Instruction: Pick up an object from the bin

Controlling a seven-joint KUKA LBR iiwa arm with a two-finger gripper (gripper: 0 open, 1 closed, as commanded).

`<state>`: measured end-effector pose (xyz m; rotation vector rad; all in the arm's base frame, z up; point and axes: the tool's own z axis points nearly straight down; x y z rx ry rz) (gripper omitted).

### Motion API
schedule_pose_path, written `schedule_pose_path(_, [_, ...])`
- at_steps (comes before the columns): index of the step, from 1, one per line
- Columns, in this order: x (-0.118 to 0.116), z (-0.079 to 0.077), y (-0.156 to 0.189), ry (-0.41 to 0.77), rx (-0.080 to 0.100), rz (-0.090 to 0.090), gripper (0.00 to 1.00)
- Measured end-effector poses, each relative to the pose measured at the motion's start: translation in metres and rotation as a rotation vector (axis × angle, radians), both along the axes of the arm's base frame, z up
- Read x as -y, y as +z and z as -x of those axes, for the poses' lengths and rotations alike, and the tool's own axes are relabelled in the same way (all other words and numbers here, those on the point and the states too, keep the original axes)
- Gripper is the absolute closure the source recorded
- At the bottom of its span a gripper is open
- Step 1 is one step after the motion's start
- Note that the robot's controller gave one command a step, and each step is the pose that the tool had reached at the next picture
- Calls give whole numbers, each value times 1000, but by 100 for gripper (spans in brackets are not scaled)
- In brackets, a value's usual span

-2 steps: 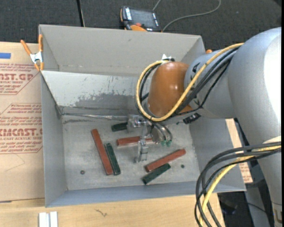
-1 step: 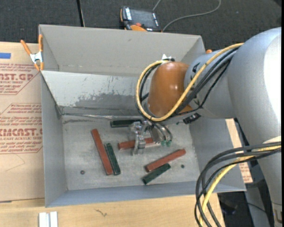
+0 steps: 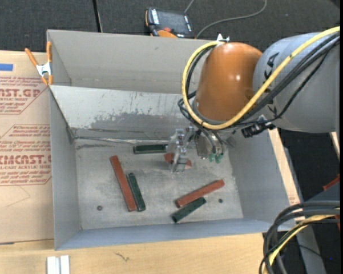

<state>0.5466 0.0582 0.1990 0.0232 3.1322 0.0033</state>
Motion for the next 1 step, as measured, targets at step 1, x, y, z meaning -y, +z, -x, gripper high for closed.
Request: schedule_pose_path(1, [27,36,54,382,-3,5,100])
